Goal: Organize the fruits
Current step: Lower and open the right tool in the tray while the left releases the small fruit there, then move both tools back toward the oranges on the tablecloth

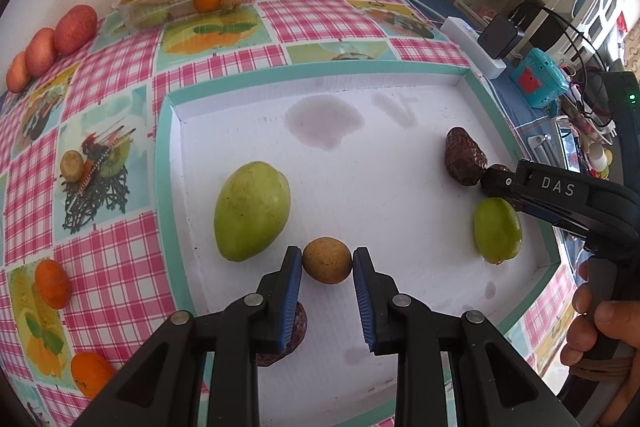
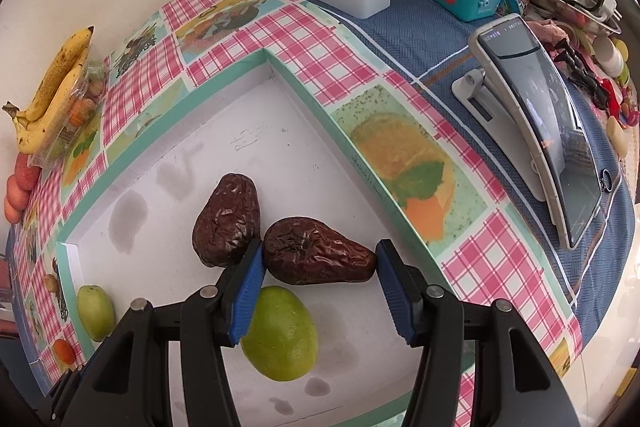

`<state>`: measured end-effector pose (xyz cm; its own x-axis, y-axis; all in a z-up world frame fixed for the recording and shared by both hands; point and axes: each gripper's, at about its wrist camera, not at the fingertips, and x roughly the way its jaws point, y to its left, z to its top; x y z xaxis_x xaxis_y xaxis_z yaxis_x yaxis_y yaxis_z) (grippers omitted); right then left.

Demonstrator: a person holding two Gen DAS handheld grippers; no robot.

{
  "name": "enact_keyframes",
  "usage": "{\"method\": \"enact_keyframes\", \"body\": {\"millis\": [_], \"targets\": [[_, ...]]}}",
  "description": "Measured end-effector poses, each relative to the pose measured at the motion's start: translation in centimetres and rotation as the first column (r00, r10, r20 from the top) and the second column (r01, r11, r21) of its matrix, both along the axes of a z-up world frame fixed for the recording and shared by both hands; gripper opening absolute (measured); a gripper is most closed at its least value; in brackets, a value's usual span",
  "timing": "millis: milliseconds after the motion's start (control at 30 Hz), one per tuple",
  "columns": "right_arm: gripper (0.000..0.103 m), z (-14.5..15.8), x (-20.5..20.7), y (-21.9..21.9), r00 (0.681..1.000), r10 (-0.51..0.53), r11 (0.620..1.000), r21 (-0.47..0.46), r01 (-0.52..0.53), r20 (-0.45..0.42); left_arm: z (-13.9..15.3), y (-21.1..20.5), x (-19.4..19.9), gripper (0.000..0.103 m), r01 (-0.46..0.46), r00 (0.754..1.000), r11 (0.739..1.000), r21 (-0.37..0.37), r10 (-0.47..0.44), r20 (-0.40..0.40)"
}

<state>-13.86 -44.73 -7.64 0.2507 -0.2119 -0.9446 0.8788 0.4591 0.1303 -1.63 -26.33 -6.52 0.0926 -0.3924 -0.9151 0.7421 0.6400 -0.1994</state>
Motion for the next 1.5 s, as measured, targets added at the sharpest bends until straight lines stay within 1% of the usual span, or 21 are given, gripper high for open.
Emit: {"method": "enact_keyframes", "body": {"millis": [400, 667, 967, 1033, 1067, 1200, 1333, 1367, 1400, 1433, 1467, 1500], "targets": [[0.058, 0.0, 0.0, 0.0, 1.0, 0.0, 1.0, 0.004, 0.0, 0.0, -0.2, -0.2, 0.2, 0.029, 0.002, 1.0, 1.0, 0.011, -0.002, -0.009], [0.058, -0.1, 0.2, 0.1, 1.0, 0.007, 1.0, 0.002, -0.007, -0.008, -0.3, -0.4, 0.1, 0.029, 0.026, 1.0, 0.999, 0.02, -0.026, -0.01], [0.059, -0.3, 0.2, 0.0, 1.0, 0.002, 1.0, 0.015, -0.002, -0.017, 0.5, -0.2, 0.0, 0.03, 0.028, 1.0, 1.0, -0.002, -0.028, -0.012], [0.063, -0.2, 0.2, 0.0, 1.0, -0.001, 1.0, 0.01, 0.001, -0.024, 0.8, -0.1, -0.1, 0.03, 0.028, 1.0, 1.0, -0.005, -0.028, -0.013], [0.069, 0.0, 0.2, 0.0, 1.0, -0.004, 1.0, 0.005, 0.004, -0.028, 1.0, 0.0, -0.1, 0.03, 0.027, 1.0, 1.0, -0.007, -0.027, -0.014], [0.07, 0.6, -0.1, 0.0, 1.0, -0.016, 1.0, -0.016, 0.016, -0.025, 2.0, 0.4, 0.0, 0.03, 0.01, 1.0, 1.0, -0.023, -0.01, -0.004], [0.072, 1.2, 0.1, 0.3, 0.999, -0.008, 0.999, -0.038, 0.006, -0.038, 3.0, 1.4, 0.9, 0.03, -0.046, 0.999, 0.999, -0.023, 0.047, 0.015], [0.077, 1.5, 0.2, 0.4, 0.999, -0.004, 0.999, -0.044, 0.003, -0.035, 3.1, 1.7, 1.1, 0.03, -0.062, 0.998, 0.998, -0.019, 0.063, 0.023], [0.085, 1.7, 0.2, 0.5, 1.0, -0.001, 0.999, -0.05, 0.0, -0.031, 3.3, 2.0, 1.4, 0.033, -0.083, 0.996, 0.997, -0.013, 0.083, 0.03], [0.086, 1.9, 0.3, 0.7, 1.0, 0.004, 0.998, -0.059, -0.006, -0.028, 3.4, 2.4, 1.9, 0.035, -0.108, 0.993, 0.994, -0.007, 0.108, 0.038], [0.086, 2.3, 0.4, 0.9, 1.0, 0.013, 0.998, -0.068, -0.014, -0.024, 3.4, 2.6, 2.2, 0.044, -0.127, 0.991, 0.992, -0.003, 0.127, 0.043], [0.086, 2.5, 0.6, 1.2, 1.0, 0.02, 0.997, -0.076, -0.021, -0.022, 3.4, 3.1, 2.8, 0.061, -0.156, 0.986, 0.988, 0.004, 0.156, 0.053]]}}
